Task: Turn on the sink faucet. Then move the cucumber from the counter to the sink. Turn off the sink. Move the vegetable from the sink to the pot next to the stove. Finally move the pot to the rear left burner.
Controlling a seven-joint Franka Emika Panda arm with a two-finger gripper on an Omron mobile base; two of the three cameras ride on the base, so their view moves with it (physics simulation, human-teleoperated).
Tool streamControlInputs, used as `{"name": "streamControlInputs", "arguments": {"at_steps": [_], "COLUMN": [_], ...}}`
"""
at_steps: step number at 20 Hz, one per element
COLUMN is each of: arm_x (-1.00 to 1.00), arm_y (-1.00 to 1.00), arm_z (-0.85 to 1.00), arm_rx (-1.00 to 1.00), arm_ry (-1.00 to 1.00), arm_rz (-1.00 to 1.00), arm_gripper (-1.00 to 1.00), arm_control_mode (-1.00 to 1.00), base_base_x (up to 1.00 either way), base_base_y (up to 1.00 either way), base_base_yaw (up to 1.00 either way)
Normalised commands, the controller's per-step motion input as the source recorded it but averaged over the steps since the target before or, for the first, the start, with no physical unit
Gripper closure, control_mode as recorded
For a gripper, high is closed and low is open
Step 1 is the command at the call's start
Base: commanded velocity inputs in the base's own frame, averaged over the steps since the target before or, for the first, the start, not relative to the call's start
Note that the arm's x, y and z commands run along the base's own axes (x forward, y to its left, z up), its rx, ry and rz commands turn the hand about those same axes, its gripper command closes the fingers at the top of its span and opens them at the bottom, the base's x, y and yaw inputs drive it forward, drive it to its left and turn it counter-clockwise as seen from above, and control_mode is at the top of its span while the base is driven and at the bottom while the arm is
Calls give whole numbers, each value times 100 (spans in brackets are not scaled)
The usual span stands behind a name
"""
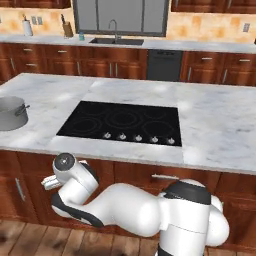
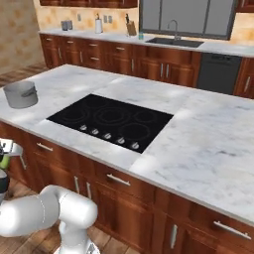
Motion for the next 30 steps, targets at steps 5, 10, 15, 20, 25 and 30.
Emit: {"name": "streamControlInputs", "arguments": {"at_steps": [5,10,15,20,25,30], "arm_x": [0,0,0,0,0,0], "arm_y": [0,0,0,0,0,0], "arm_z": [0,0,0,0,0,0], "arm_rx": [0,0,0,0,0,0], "arm_ry": [0,0,0,0,0,0], "arm_rz": [0,0,0,0,0,0], "arm_gripper": [100,100,100,100,100,100], "arm_control_mode": [100,100,100,100,100,100], "base_base_x": [19,17,17,18,7,29], "base_base_y": [100,100,100,97,15,1], "base_base_yaw": [-29,-30,-30,-28,-6,-1]}}
